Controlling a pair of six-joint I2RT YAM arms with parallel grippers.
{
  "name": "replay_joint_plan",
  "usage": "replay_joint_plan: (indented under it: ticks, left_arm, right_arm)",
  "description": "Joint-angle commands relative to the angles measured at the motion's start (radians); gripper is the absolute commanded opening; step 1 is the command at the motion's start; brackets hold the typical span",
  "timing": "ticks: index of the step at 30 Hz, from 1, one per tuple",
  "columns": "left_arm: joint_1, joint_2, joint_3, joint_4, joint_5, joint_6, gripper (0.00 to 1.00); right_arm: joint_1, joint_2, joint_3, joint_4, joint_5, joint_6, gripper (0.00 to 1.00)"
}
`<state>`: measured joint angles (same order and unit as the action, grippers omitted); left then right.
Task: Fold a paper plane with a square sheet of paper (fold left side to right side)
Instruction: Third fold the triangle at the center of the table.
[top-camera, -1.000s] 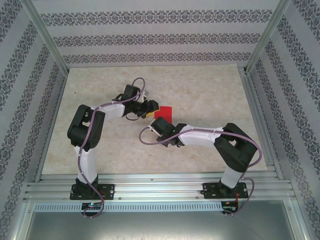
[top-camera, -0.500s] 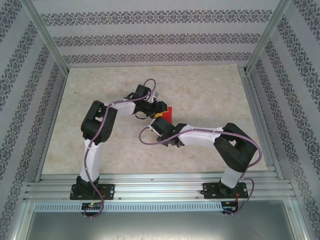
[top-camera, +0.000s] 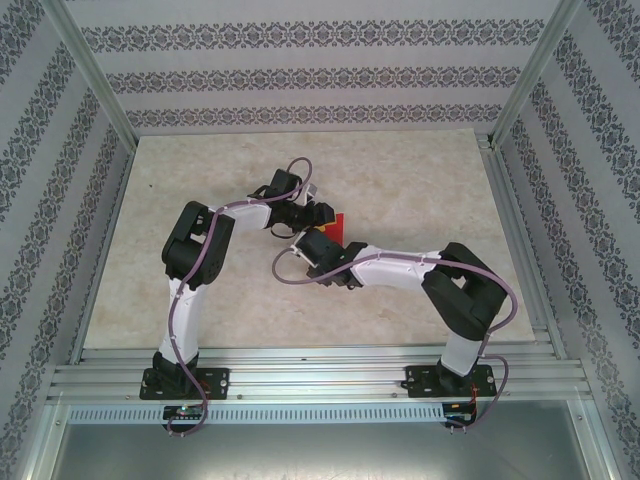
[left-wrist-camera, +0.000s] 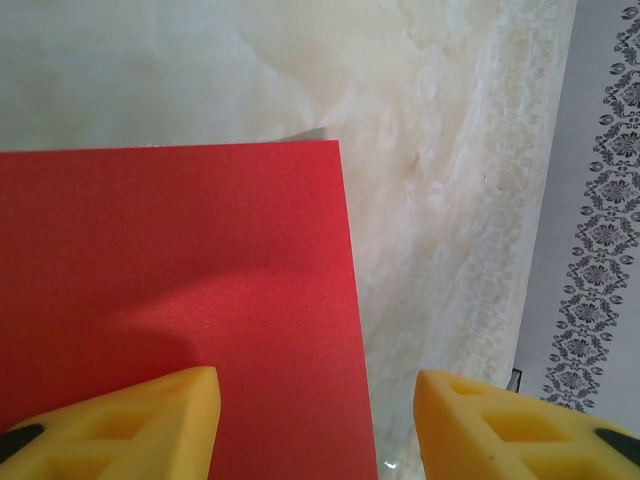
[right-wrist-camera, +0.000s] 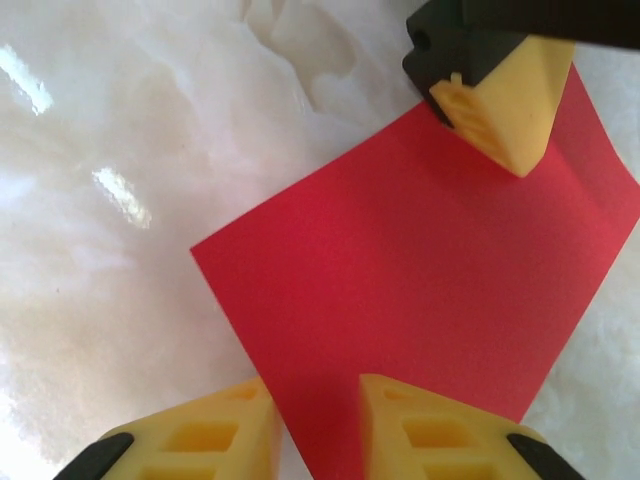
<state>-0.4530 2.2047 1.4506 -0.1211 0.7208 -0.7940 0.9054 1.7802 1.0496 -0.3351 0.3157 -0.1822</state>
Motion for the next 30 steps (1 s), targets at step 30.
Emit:
replay_joint_plan:
  ticks: [30]
  left_arm:
    - [-0.011,0.084,0.035,-0.085,-0.04,0.042,0.53]
  right_arm:
    - [-0.226,-0.024,-0.017,0.041,-0.515,0.235,0.0]
